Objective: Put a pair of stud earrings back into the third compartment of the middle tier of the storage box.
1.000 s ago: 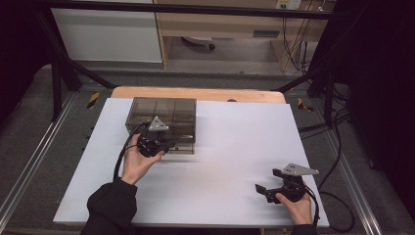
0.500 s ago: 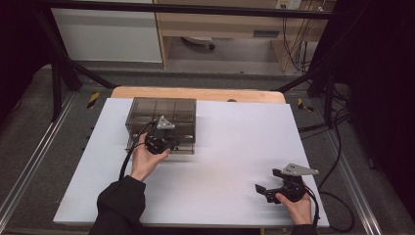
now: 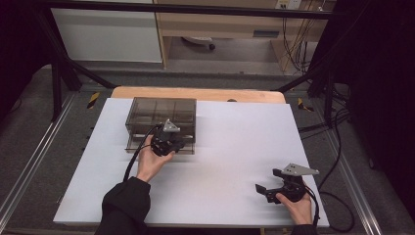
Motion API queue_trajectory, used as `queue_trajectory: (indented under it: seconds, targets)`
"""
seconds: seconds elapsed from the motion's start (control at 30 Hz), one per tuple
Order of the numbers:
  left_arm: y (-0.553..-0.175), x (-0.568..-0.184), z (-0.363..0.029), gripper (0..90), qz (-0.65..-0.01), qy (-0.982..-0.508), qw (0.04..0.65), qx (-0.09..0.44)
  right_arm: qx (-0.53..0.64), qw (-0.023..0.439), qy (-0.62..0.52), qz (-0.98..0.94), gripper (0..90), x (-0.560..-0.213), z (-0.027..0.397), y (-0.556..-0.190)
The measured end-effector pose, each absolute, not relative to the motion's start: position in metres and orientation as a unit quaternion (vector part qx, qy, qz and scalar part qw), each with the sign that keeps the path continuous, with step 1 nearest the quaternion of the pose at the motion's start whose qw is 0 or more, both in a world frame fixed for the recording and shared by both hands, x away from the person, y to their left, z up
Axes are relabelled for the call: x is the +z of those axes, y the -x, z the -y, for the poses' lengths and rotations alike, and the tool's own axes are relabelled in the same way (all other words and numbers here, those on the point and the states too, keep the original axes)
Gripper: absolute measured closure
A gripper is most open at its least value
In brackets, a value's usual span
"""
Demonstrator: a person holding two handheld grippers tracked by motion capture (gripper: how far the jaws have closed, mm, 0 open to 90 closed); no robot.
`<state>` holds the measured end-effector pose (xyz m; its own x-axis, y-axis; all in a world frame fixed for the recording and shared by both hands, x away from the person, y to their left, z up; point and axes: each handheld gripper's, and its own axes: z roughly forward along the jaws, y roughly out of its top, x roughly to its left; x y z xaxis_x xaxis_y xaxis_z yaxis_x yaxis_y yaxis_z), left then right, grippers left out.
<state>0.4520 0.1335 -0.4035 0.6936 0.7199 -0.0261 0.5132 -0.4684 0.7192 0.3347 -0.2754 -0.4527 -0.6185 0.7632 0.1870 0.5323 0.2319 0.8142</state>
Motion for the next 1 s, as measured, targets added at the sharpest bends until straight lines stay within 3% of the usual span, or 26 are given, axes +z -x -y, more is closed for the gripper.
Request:
queue_trajectory:
  seconds: [0.17, 0.4, 0.63, 1.0]
  targets:
    - [-0.453, -0.405, -0.132, 81.0, -0.366, -0.845, 0.362, 0.144, 0.458, 0.126, -0.417, -0.775, 1.2, -0.453, 0.275, -0.335]
    - [-0.450, -0.399, -0.136, 71.2, -0.369, -0.838, 0.375, 0.144, 0.458, 0.126, -0.418, -0.774, 1.2, -0.452, 0.275, -0.334]
    - [-0.441, -0.385, -0.145, 58.5, -0.361, -0.834, 0.393, 0.145, 0.459, 0.125, -0.418, -0.774, 1.2, -0.452, 0.276, -0.334]
    - [-0.425, -0.378, -0.157, 31.3, -0.350, -0.837, 0.394, 0.145, 0.459, 0.126, -0.418, -0.774, 1.1, -0.452, 0.276, -0.334]
